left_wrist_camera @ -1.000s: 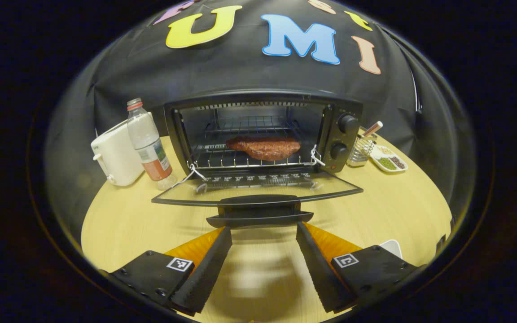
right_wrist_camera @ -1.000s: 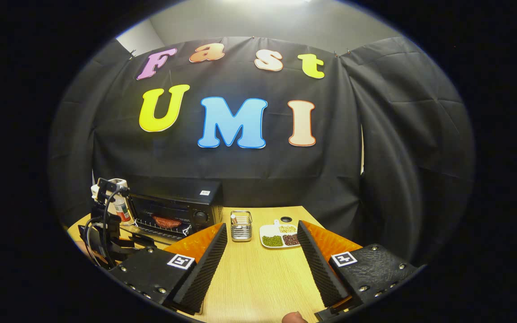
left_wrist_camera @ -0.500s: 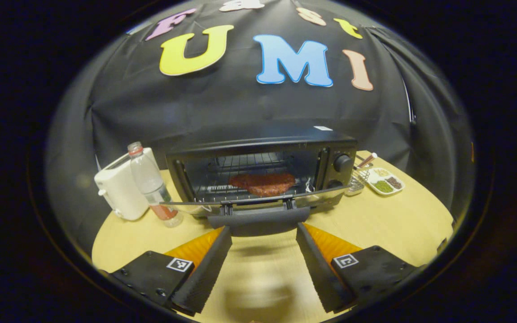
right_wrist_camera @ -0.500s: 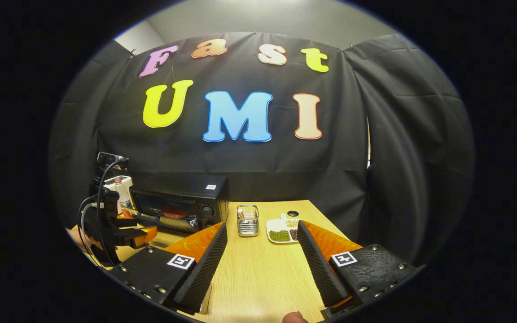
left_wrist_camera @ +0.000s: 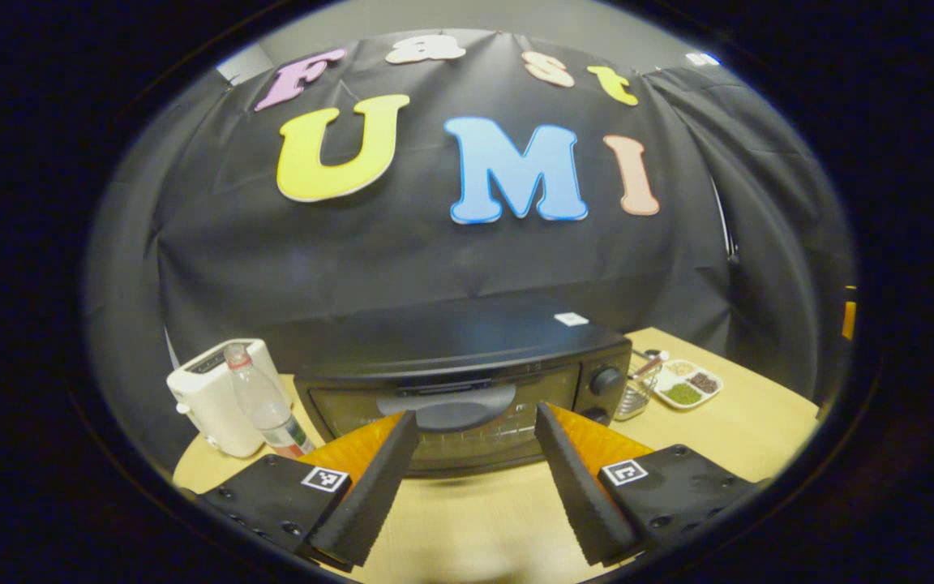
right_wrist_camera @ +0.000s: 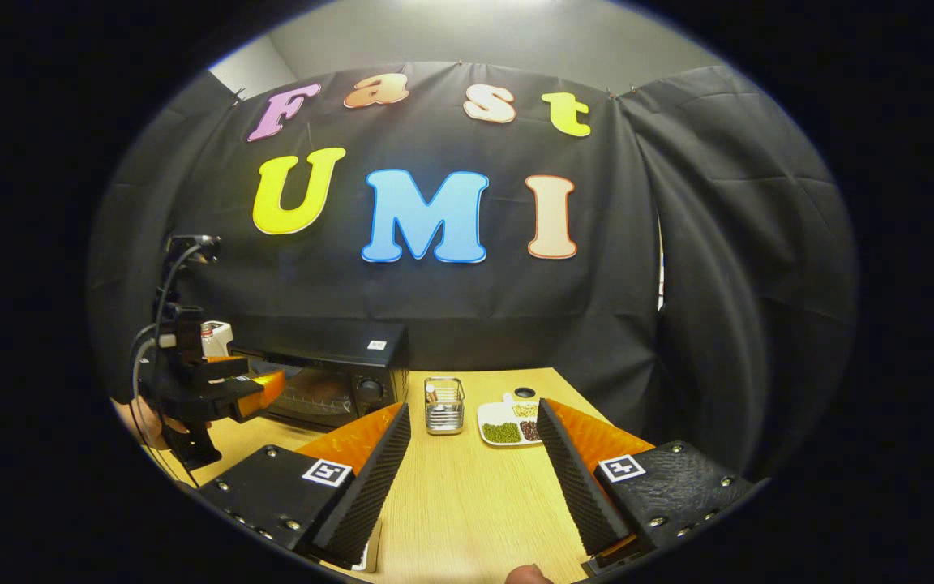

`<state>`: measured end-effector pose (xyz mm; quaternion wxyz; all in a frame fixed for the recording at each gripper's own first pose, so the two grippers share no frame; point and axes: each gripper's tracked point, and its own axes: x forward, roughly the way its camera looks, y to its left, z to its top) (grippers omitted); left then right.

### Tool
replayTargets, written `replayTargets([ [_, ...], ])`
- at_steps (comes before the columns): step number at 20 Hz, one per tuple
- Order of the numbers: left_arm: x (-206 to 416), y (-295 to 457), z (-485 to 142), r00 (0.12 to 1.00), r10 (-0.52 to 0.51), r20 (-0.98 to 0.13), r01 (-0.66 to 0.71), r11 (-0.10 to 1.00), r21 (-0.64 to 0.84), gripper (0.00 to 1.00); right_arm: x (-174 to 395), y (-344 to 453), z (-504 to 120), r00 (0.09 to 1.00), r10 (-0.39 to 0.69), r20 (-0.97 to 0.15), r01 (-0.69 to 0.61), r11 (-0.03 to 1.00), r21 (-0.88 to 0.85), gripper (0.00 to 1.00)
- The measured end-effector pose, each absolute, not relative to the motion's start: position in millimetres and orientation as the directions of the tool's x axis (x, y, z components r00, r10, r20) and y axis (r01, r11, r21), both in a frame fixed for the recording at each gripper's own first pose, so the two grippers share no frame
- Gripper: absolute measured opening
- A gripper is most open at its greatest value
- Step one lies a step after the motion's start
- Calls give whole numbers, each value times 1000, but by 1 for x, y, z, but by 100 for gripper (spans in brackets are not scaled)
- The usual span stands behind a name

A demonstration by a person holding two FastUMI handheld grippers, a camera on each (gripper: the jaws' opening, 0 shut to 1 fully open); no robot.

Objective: Open the electric oven with the left hand, put the food in, and close the electric oven.

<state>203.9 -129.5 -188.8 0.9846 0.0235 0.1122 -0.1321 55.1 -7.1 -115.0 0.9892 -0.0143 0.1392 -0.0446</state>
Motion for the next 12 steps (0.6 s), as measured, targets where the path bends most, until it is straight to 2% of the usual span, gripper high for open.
replayTargets([
  [2, 187, -132, -159, 948, -267, -171, 275, 961, 28, 100, 60, -6, -115, 960, -70, -272, 64, 998, -29, 95],
  [3, 177, -133, -143, 953, -269, -141, 276, 961, 32, 91, 61, -8, -113, 962, -60, -267, 57, 998, -19, 95],
  [6, 141, -127, -103, 971, -224, -79, 228, 973, 40, 100, 59, -6, -96, 973, 0, -232, 1, 1000, 3, 95],
  [7, 128, -126, -89, 975, -217, -52, 219, 975, 33, 97, 55, -5, -90, 976, 22, -217, -23, 1000, 0, 95],
  [9, 102, -124, -65, 983, -183, -12, 183, 983, 27, 100, 47, -9, -75, 984, 54, -169, -58, 998, -19, 95],
  [12, 62, -117, -40, 993, -120, 21, 119, 992, 38, 97, 26, -11, -64, 983, 108, -145, -114, 993, -30, 95],
])
